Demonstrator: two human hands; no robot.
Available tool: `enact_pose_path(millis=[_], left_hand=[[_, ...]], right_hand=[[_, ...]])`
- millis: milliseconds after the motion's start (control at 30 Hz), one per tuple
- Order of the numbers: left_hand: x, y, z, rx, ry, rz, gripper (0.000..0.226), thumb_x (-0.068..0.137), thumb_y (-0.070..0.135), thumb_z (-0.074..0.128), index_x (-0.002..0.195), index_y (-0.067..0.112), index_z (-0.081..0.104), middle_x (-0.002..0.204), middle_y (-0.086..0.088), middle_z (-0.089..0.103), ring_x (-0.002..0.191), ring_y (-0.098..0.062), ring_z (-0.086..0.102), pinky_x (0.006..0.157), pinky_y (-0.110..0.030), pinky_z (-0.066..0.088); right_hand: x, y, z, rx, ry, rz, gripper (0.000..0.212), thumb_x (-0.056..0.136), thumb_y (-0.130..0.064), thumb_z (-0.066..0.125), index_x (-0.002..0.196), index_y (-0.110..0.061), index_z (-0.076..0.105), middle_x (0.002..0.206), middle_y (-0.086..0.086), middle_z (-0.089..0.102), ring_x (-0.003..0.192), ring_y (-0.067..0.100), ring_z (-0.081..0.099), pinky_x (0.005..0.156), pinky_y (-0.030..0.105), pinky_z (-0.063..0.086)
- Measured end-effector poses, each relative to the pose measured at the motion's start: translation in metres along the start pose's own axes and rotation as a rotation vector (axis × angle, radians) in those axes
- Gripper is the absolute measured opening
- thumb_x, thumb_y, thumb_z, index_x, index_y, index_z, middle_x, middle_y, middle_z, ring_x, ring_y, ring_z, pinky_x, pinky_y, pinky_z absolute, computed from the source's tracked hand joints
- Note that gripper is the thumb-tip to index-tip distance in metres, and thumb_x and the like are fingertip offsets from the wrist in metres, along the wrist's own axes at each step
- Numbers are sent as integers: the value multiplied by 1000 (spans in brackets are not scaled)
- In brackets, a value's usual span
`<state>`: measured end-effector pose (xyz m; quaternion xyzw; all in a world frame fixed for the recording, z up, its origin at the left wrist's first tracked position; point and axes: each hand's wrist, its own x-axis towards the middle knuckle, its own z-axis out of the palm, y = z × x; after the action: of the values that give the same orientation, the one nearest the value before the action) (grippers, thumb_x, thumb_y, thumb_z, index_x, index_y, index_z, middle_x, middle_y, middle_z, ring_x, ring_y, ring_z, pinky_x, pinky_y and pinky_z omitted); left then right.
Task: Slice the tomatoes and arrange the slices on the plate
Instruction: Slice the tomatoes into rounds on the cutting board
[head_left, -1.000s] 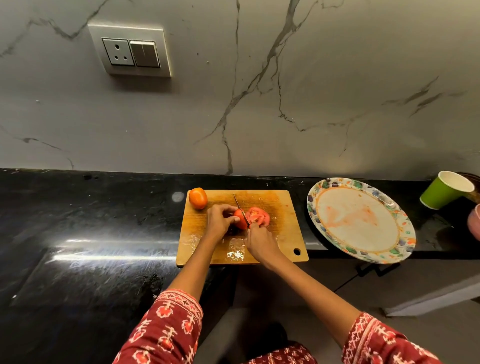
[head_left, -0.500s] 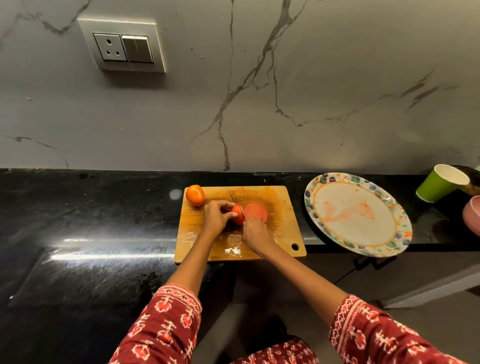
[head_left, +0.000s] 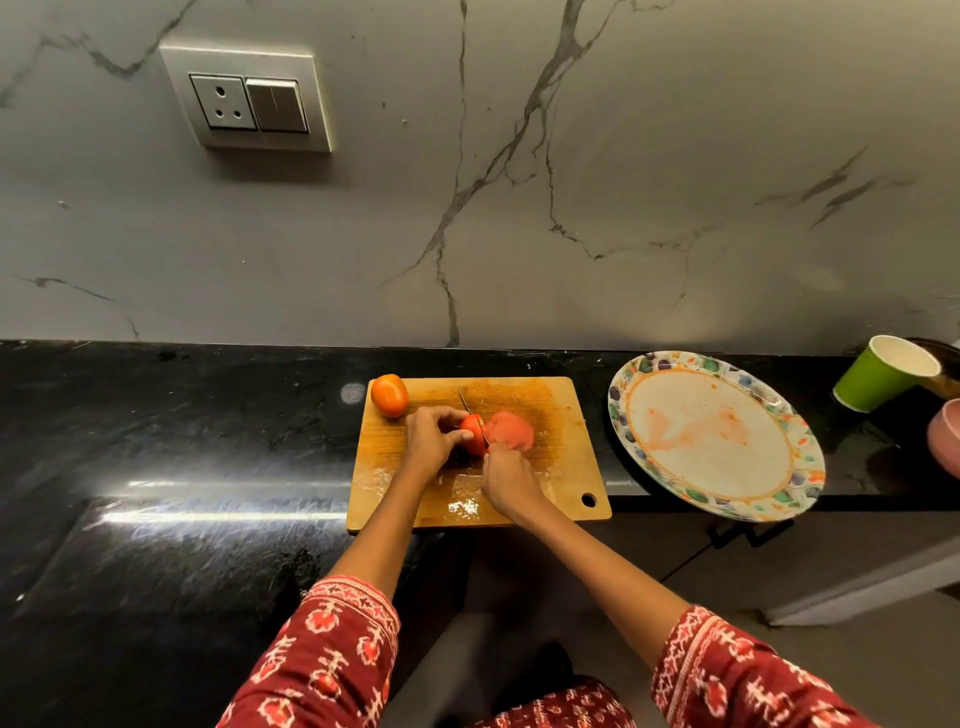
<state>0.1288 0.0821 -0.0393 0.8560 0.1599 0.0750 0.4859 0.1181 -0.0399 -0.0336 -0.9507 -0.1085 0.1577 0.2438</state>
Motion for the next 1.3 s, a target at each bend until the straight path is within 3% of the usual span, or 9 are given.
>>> enact_pose_path(millis=[133, 600, 767, 1067, 1300], left_hand=[[-2, 0, 0, 7, 7, -1, 30, 76, 4, 72, 105, 4, 68, 109, -11, 67, 106, -20, 59, 89, -25, 44], [-3, -3, -2, -7, 11, -8, 31, 76, 3, 71, 106, 3, 67, 111, -12, 67, 108, -21, 59, 91, -27, 44], [-1, -4, -2, 12, -16, -4, 31, 75, 5, 73, 106, 5, 68, 109, -11, 67, 108, -22, 59, 96, -34, 47], [-1, -2, -4, -5, -10, 5, 30, 78, 3, 70, 108, 1, 66, 112, -13, 66, 109, -22, 58, 93, -27, 42], [-6, -10, -1, -19, -24, 42, 35, 82, 7, 67, 116, 4, 62, 118, -13, 63, 113, -24, 57, 94, -29, 45]], right_hand=[[4, -9, -5, 12, -26, 13, 27, 98, -8, 39, 122, 4, 46, 115, 23, 60, 108, 36, 58, 80, 37, 46], [-12, 7, 7, -83, -30, 18, 29, 95, -2, 34, 120, 4, 46, 120, 23, 56, 113, 37, 54, 83, 38, 43], [-1, -7, 1, -74, -59, 35, 31, 95, -1, 39, 124, 4, 47, 124, 22, 56, 117, 37, 52, 91, 40, 43], [-19, 21, 13, -222, -28, -46, 29, 98, -2, 31, 122, 2, 47, 124, 18, 55, 116, 33, 52, 90, 37, 43], [-23, 23, 14, -209, -22, -36, 29, 94, 2, 32, 119, 1, 48, 120, 18, 56, 113, 34, 55, 86, 38, 44]])
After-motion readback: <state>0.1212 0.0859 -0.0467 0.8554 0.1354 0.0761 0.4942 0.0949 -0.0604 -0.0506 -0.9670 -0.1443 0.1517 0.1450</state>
